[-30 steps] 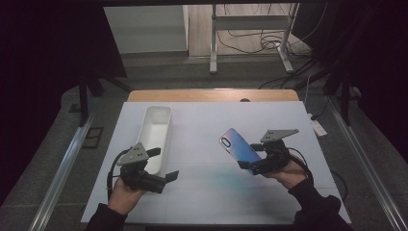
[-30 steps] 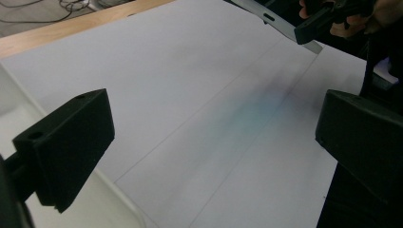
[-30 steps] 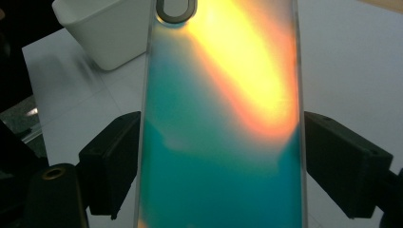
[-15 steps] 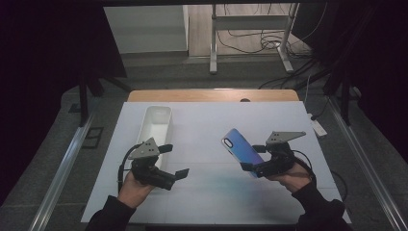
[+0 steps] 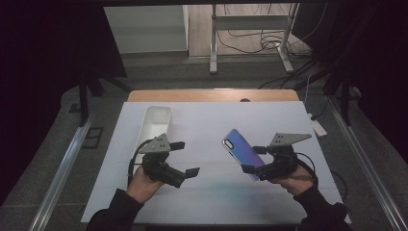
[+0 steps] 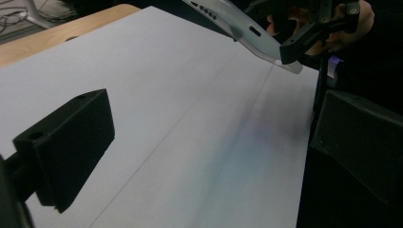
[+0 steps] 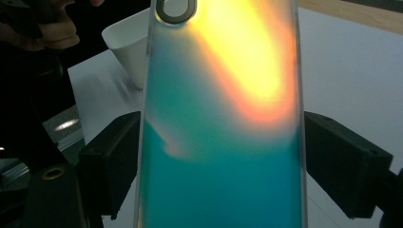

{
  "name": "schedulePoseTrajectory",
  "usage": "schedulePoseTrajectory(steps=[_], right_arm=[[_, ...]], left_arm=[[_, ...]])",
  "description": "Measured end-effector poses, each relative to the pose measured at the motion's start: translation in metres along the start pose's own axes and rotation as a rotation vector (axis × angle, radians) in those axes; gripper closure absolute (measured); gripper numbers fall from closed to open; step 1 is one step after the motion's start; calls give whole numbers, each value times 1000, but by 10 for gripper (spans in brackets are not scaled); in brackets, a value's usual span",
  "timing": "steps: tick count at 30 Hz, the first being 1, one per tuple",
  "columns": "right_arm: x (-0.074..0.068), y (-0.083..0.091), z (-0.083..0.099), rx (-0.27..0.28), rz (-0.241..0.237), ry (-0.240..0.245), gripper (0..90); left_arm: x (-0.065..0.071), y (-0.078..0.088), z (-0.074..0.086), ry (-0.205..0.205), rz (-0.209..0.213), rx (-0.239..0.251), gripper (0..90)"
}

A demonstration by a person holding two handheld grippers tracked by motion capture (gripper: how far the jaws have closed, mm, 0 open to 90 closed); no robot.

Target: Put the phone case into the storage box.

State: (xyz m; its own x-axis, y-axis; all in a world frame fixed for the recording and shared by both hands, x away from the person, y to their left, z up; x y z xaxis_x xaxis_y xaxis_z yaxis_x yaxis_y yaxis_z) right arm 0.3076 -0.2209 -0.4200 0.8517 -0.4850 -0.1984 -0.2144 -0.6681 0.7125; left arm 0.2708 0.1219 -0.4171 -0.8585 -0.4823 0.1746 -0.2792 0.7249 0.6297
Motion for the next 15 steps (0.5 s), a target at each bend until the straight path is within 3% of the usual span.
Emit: schedulePoseTrajectory(steps=[15], right_arm=[[-6, 4, -2, 33, -22, 24, 168]], left_arm=[[1, -15, -19, -34, 45, -24, 0]])
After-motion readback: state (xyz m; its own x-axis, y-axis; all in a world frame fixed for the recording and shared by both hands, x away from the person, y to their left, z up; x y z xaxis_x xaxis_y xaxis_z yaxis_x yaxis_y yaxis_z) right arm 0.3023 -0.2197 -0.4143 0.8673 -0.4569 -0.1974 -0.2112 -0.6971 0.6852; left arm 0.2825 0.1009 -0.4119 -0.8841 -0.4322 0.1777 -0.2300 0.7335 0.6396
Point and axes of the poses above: each handheld gripper's, and its own axes: y roughly backward along the jaws, z roughly out of its underside, x roughly to its right, the point moved 1 cm from there along -y, roughly forward along the jaws, and after that the axes turned 14 degrees about -x, right-handed, at the moved point
